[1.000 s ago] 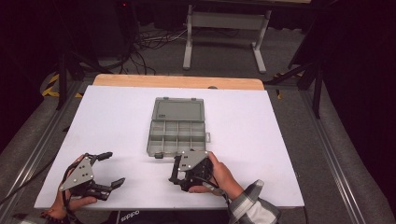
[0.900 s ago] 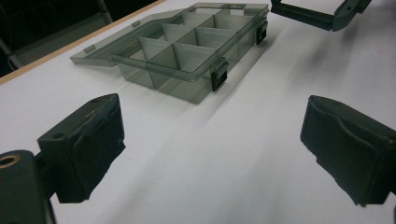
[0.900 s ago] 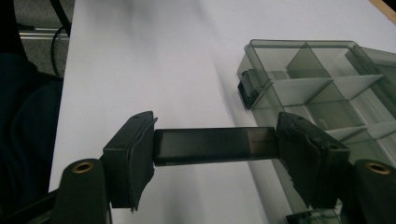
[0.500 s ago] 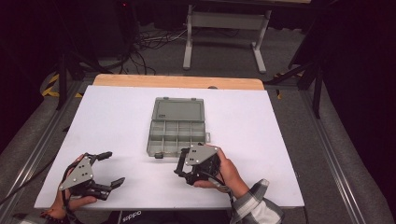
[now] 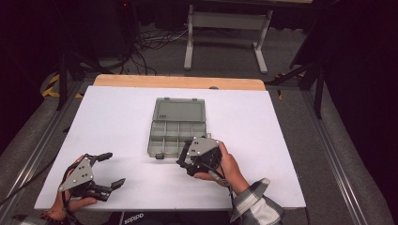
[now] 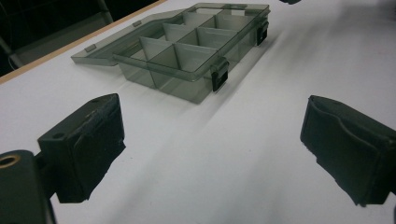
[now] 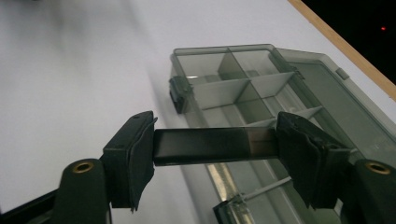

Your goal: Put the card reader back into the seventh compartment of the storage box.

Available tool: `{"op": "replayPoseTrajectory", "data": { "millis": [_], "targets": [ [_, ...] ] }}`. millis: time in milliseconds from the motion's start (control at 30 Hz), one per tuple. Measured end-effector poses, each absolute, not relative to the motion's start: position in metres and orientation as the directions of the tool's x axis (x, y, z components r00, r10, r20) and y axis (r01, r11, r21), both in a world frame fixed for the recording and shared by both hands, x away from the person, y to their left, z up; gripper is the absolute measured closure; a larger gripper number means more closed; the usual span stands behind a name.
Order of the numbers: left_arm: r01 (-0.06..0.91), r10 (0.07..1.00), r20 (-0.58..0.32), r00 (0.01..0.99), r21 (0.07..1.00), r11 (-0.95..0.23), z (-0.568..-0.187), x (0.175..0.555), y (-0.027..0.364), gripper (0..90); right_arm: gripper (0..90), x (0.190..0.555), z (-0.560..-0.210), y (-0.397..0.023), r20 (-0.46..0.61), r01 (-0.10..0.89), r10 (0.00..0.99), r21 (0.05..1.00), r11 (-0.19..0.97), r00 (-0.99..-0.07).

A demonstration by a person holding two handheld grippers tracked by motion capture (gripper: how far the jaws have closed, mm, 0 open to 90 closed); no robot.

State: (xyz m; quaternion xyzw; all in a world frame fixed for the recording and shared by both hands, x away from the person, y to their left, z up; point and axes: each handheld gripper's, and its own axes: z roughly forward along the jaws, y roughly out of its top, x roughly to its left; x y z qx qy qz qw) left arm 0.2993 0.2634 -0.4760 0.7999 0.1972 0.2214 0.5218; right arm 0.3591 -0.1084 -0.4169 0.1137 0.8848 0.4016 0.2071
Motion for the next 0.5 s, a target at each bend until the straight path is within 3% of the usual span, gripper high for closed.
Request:
{"op": "replayPoseTrajectory", "data": {
  "millis": [500],
  "targets": [
    [0.082,0.544,0.151,0.825,0.922,-0.379,-0.476,0.299,0.264,7.2,31.1,0.389,-0.423,-0.112,-0.227,0.135,0.489,0.789,0.599,-0.842]
  ]
}}
